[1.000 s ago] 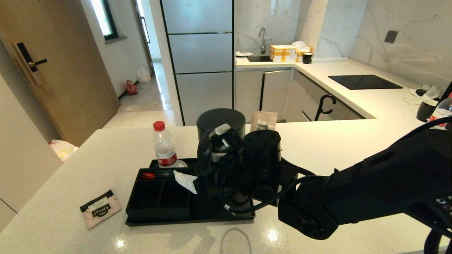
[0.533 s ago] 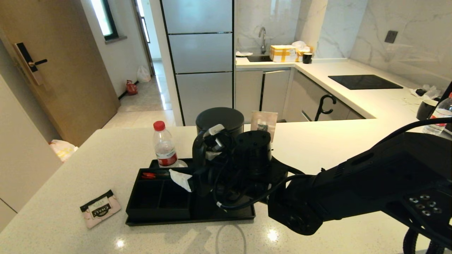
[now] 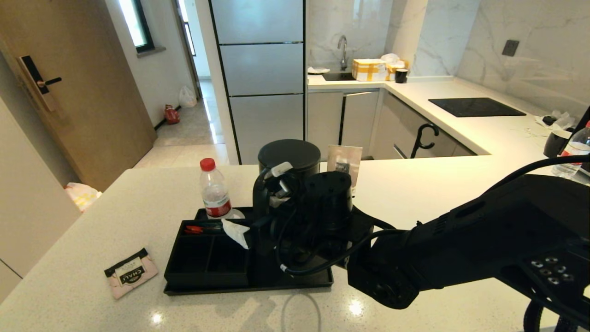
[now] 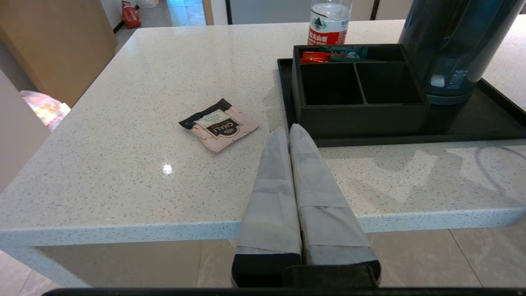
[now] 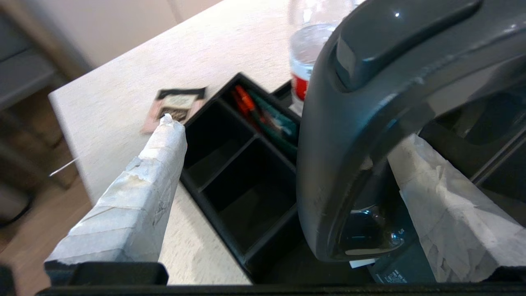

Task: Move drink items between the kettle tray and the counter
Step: Pick up the kettle

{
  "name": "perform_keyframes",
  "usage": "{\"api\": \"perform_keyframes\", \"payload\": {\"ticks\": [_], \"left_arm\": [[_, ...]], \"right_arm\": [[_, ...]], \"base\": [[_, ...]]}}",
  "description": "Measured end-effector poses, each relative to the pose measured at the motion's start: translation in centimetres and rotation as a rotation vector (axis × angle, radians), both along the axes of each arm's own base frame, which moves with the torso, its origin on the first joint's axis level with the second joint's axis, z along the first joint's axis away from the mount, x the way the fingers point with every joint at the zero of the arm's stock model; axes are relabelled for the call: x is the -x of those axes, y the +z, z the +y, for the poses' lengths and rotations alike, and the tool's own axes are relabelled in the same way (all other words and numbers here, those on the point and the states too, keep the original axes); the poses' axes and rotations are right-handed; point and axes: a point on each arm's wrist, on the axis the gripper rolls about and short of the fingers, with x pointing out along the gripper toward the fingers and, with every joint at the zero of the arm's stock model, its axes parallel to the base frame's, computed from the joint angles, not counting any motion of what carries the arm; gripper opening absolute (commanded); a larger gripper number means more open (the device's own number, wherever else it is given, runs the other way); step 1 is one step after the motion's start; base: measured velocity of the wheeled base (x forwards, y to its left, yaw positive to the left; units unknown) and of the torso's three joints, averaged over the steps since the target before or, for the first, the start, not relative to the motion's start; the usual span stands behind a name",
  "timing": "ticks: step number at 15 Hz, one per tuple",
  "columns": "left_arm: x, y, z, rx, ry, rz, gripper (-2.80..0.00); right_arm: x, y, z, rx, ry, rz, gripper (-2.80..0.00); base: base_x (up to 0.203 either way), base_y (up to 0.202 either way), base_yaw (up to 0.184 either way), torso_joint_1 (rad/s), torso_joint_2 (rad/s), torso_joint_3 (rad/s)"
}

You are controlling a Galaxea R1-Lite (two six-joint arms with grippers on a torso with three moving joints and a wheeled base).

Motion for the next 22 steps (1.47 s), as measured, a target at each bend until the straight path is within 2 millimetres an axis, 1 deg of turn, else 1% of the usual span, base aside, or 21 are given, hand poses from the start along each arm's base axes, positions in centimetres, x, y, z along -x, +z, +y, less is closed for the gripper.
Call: {"api": "perform_keyframes", "payload": {"ticks": [3,10,15,16,22], "left_arm": [[0.0,0.0,0.0,0.0,0.0,0.0,-2.8],[0.0,0.0,0.0,0.0,-0.001,0.0,-2.8],[0.0,0.0,0.0,0.0,0.0,0.0,-2.8],[0.0,0.0,0.0,0.0,0.0,0.0,-2.8],[0.0,0.0,0.0,0.0,0.0,0.0,-2.8]], "right_arm": [[0.2,0.1,1.0,-0.005,-0.102,-0.025,0.0],[0.8,-1.2,3.0,0.003,-0.157,-0.032,0.0],[0.4,-1.9,4.0,-0.002,-0.219,-0.047,0.0],[0.3,-2.1,4.1,0.004,-0.224,-0.047,-2.8],[0.2,-2.7,4.3,0.016,-0.248,-0.044,-2.8]], "base": [[0.0,0.0,0.0,0.0,0.0,0.0],[0.0,0.0,0.0,0.0,0.0,0.0],[0.0,0.0,0.0,0.0,0.0,0.0],[0.0,0.0,0.0,0.0,0.0,0.0],[0.0,0.0,0.0,0.0,0.0,0.0]]}}
